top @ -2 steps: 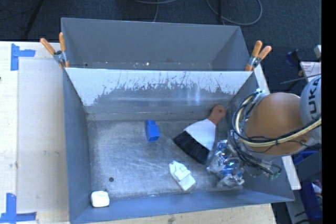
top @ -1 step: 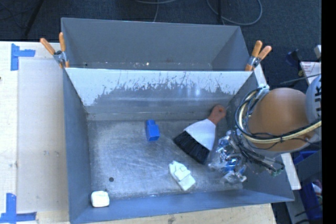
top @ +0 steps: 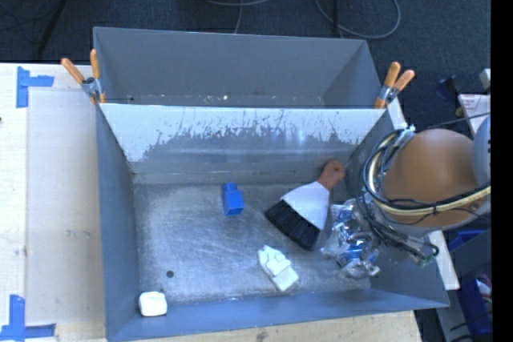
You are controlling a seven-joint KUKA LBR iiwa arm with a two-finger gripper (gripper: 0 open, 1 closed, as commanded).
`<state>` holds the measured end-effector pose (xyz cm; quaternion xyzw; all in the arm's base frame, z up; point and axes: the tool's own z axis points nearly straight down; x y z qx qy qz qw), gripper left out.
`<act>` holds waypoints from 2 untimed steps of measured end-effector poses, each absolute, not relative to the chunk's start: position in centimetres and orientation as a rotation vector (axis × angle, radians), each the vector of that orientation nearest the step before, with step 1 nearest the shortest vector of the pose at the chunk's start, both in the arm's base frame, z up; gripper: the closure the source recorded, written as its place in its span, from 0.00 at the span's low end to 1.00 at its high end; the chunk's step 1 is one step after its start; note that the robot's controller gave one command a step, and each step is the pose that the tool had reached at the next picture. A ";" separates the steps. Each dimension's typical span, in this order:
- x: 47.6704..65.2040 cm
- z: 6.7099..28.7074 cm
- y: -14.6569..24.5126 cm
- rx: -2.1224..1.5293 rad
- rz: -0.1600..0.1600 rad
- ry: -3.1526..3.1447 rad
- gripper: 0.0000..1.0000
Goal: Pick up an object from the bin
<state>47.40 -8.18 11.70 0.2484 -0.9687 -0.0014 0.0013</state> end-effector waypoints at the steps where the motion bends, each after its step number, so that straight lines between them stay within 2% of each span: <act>1: 47.3 13.6 -8.2 0.777 -0.005 -3.041 1.00; 2: 47.5 14.6 -8.1 0.778 0.001 -3.047 1.00</act>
Offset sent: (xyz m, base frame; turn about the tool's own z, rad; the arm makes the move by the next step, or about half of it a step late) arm -0.0002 0.0000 0.0337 0.0000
